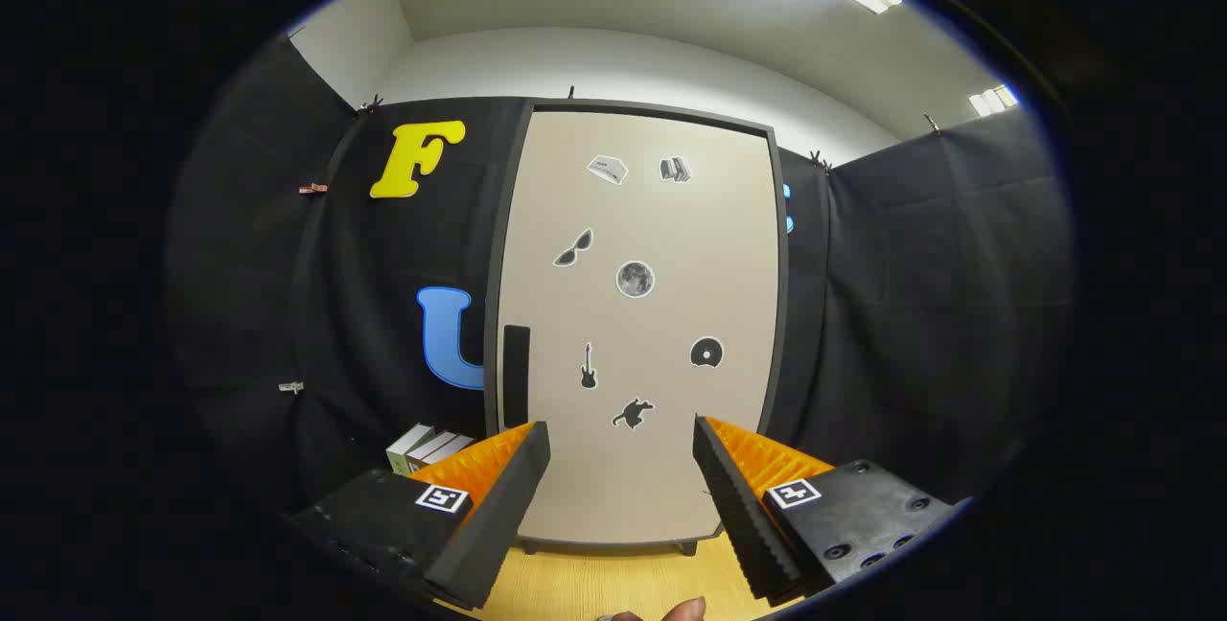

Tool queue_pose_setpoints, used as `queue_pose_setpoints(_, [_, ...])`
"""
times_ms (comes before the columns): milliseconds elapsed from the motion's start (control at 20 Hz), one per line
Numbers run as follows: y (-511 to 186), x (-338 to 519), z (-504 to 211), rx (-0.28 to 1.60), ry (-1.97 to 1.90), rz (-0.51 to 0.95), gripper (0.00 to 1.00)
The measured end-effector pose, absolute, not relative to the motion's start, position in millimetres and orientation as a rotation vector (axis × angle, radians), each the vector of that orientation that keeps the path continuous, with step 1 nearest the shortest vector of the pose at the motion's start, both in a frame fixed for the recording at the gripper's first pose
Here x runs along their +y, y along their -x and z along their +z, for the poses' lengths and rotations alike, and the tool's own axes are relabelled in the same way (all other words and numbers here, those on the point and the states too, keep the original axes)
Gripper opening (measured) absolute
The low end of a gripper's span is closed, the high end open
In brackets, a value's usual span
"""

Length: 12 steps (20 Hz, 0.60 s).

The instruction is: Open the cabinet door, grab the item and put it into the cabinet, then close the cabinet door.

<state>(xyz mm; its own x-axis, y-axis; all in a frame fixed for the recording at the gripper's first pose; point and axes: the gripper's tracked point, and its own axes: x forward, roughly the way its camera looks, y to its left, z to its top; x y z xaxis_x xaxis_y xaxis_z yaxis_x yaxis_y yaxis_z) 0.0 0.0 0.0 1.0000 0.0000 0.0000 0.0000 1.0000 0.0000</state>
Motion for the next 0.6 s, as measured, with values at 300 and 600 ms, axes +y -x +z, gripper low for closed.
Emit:
queue_pose_setpoints(300, [-0.6, 11.3, -4.5, 0.011, -0.01, 0.008, 0.97])
queue_pose_setpoints(600, [-1.0, 18.3, -8.7, 0.015, -0.007, 0.009, 0.97])
